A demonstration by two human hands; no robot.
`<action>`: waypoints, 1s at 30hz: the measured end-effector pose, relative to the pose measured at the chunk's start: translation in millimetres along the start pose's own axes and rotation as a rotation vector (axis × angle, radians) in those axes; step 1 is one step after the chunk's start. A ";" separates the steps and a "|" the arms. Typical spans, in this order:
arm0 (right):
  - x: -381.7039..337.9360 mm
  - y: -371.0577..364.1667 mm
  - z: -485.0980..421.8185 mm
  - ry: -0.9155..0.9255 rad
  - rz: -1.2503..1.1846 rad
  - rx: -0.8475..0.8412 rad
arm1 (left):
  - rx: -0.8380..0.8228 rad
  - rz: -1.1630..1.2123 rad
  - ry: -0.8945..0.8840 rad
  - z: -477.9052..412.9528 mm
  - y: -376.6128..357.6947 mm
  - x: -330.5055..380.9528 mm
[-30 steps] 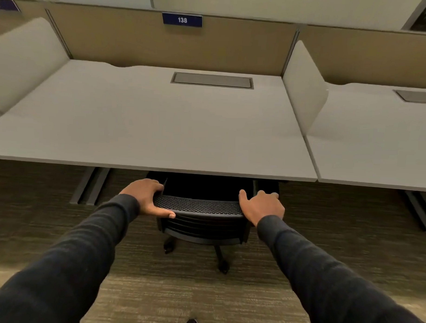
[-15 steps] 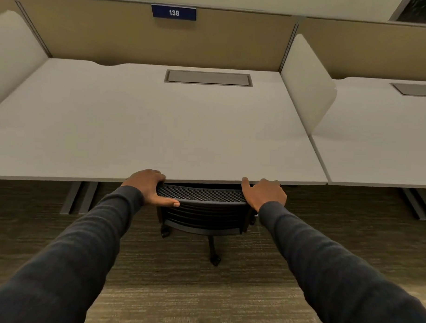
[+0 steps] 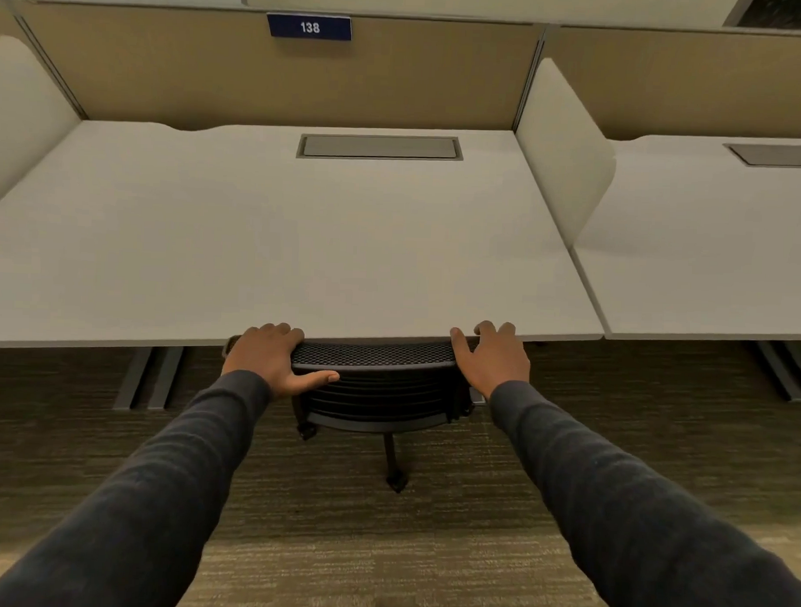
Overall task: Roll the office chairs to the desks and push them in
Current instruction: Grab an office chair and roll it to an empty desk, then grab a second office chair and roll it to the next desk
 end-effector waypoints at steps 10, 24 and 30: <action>91.8 -16.8 75.9 0.315 -0.028 -0.068 | 0.107 0.060 0.205 41.7 -30.0 133.6; 256.1 -10.5 160.4 0.321 0.070 -0.117 | -0.082 0.155 0.239 126.9 -95.0 382.3; 301.5 -10.7 214.7 0.286 0.041 -0.106 | -0.080 0.130 0.195 161.3 -102.2 446.7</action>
Point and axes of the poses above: each hand's wrist, its own z-axis away from the middle knuckle, its own y-axis out of the back of the hand, x = y × z, the point moved 1 cm from there along -z, towards the middle knuckle, and after that the axes turned 15 degrees about -x, right-handed, at the moved point
